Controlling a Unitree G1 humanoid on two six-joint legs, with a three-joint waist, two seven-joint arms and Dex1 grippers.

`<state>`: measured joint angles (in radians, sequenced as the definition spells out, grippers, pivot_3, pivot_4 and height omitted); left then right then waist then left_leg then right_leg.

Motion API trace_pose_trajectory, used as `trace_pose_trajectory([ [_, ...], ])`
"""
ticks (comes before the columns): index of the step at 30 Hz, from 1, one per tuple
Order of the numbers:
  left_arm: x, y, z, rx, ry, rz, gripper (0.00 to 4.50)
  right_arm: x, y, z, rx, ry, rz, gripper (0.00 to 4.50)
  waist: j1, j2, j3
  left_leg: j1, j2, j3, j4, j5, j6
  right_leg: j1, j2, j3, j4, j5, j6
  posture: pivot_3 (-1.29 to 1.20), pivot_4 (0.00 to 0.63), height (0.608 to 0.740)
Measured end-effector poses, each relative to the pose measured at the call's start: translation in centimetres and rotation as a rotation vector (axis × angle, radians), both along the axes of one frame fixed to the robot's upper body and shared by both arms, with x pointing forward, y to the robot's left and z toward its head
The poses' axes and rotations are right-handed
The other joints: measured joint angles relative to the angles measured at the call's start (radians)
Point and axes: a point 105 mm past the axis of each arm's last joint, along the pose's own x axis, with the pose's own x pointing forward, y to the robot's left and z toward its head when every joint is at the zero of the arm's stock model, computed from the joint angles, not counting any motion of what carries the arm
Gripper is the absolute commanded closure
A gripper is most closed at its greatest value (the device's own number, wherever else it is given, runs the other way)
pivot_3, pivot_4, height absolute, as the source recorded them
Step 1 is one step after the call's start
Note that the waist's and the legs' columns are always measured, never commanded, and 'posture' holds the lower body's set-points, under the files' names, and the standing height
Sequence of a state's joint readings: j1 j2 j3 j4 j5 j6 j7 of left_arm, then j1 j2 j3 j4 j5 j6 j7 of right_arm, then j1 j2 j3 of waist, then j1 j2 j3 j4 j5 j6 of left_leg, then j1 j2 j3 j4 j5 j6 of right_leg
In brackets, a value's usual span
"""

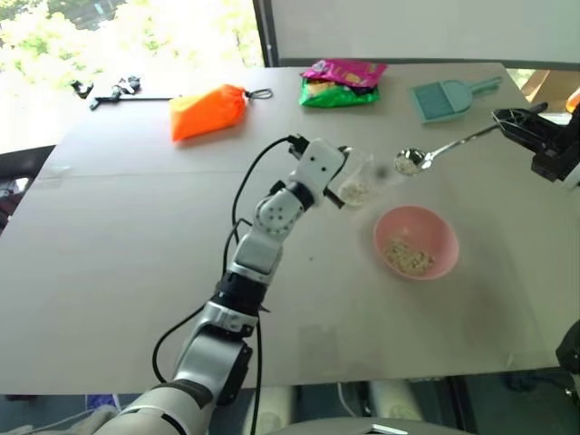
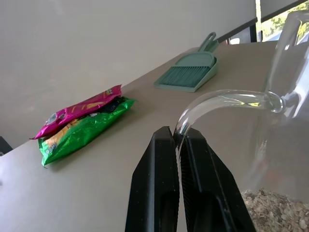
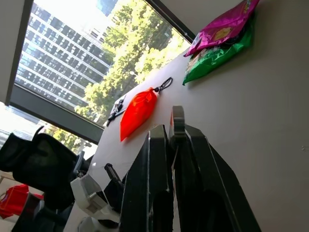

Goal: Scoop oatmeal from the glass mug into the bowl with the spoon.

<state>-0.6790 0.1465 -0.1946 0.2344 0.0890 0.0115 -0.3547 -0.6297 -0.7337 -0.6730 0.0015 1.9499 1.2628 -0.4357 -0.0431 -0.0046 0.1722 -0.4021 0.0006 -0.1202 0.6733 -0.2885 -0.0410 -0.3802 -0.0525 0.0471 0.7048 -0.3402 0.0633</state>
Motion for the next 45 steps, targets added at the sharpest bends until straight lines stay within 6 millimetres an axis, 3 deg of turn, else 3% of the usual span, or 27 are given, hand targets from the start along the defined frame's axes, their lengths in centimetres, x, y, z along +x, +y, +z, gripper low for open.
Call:
trace_pose_trajectory([
  [10,0.5,-0.2,0.3,0.018,-0.022,-0.007,4.47,-3.2,-0.7,-2.1,-0.14,0.019,0.081,4.5,0.003,0.0,0.0,0.0,0.0,0.0,0.0,0.0,0.001,0.001,0.0,0.0,-0.001,0.0,0.0,0.0,0.15,0.74],
  [19,0.8,0.1,0.9,0.023,-0.044,-0.002,4.47,-4.8,2.8,-4.6,-0.426,0.035,0.081,4.5,0.002,0.0,0.0,0.002,0.0,0.0,0.002,0.0,0.001,0.002,0.001,0.0,0.0,0.0,0.0,0.0,0.15,0.74],
  [26,1.1,1.2,1.1,0.018,-0.049,0.026,4.47,-5.6,5.0,-4.2,-0.75,-0.178,0.096,4.5,0.004,0.0,0.0,0.002,0.0,-0.001,0.002,0.0,0.001,0.003,0.001,-0.002,-0.001,0.0,0.0,0.0,0.15,0.74],
  [30,1.1,1.6,1.1,0.024,-0.051,0.035,4.47,-6.2,6.2,-2.9,-0.822,-0.359,0.123,4.5,0.004,0.0,0.0,0.002,0.0,-0.002,0.002,0.0,0.0,0.003,0.001,-0.002,-0.001,0.0,0.0,0.0,0.15,0.74],
  [36,1.4,2.5,1.1,0.028,-0.045,0.068,4.47,-6.3,5.7,-0.7,-0.754,-0.496,0.081,4.5,0.004,-0.001,0.0,0.002,0.0,-0.002,0.003,0.0,0.0,0.004,0.001,-0.002,-0.001,0.0,0.0,0.0,0.15,0.74],
  [40,1.5,2.6,1.1,0.015,-0.032,0.082,4.47,-5.4,5.0,1.6,-0.581,-0.52,0.026,4.5,0.002,-0.001,0.0,0.003,0.0,-0.002,0.004,0.0,0.0,0.004,0.001,-0.002,0.0,0.0,0.0,0.0,0.15,0.74],
  [43,1.3,3.0,1.2,-0.014,-0.024,0.1,4.47,-3.8,6.1,4.2,-0.338,-0.551,0.014,4.5,-0.009,-0.001,0.0,0.004,0.0,-0.001,0.005,0.0,0.0,0.004,0.001,-0.001,0.003,0.0,0.0,0.0,0.15,0.74],
  [45,0.9,2.6,1.6,-0.046,-0.03,0.093,4.47,-2.6,7.0,4.3,-0.27,-0.523,0.017,4.5,-0.006,-0.001,0.0,0.003,0.0,-0.002,0.007,0.0,0.0,0.004,0.001,-0.002,0.004,0.0,0.0,0.0,0.15,0.74],
])
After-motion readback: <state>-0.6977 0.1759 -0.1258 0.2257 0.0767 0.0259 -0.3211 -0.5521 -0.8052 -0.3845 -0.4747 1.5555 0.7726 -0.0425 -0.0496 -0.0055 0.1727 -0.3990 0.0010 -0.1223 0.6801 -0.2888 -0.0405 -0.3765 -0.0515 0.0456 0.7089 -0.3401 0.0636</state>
